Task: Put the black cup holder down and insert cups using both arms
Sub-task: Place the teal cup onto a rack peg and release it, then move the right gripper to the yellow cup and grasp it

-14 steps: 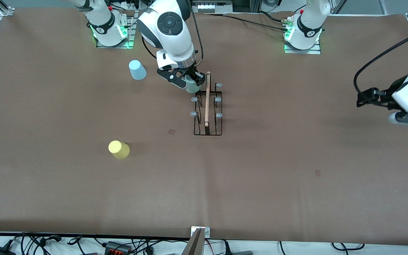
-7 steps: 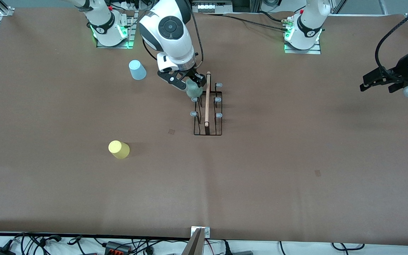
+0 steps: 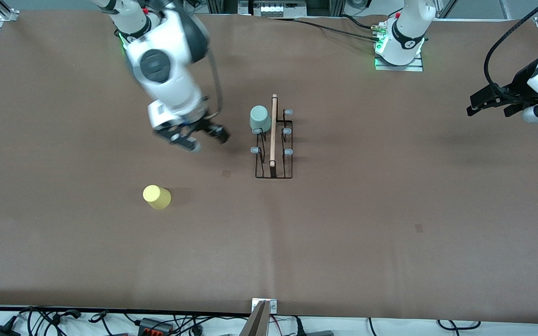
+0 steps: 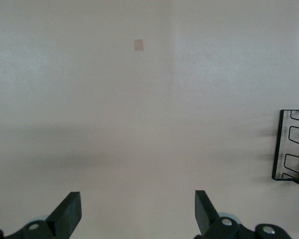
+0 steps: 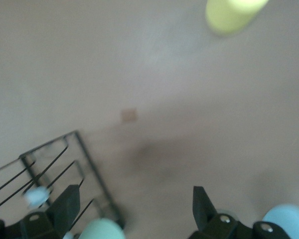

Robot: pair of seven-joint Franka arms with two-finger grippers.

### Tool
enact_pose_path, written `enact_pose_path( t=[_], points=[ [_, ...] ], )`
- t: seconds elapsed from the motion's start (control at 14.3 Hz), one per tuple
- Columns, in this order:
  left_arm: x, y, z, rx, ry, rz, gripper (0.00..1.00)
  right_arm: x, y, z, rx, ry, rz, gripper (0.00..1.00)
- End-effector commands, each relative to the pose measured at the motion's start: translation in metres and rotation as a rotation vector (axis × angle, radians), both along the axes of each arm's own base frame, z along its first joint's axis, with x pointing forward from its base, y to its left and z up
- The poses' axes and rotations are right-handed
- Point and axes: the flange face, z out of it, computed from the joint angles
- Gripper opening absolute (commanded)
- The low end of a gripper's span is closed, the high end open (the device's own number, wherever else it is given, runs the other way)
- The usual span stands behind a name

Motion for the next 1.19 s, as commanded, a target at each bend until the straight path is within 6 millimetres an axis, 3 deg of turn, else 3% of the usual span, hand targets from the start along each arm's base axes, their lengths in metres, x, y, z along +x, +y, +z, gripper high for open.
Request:
enact_pose_path(
  t=[0.0,0.21,0.35,0.49,0.7,1.12],
  points=[
    [-0.002,-0.002,0.007,0.025,-0.02,0.002,1.0,0.035,-0.066,0.0,-0.054,-0.042,0.209,1.0],
    [0.0,-0.005,0.009,0.026,-0.023,-0.002,1.0,0.077,-0.128,-0.014,-0.126,-0.063,0.433,1.0],
    [0.001,-0.006,0.009,0.026,-0.026,-0.004,1.0,0.097,-0.137,-0.026,-0.127,-0.071,0.496,1.0],
    [0.002,-0.006,0.008,0.026,-0.025,-0.008,1.0,0.112,-0.15,-0.052,-0.141,-0.081,0.5,1.0],
    [0.002,-0.006,0.007,0.026,-0.021,-0.015,1.0,0.121,-0.149,-0.09,-0.123,-0.135,0.492,1.0],
    [0.014,-0.005,0.008,0.027,-0.007,-0.011,1.0,0.118,-0.143,-0.133,-0.098,-0.145,0.487,1.0]
  ],
)
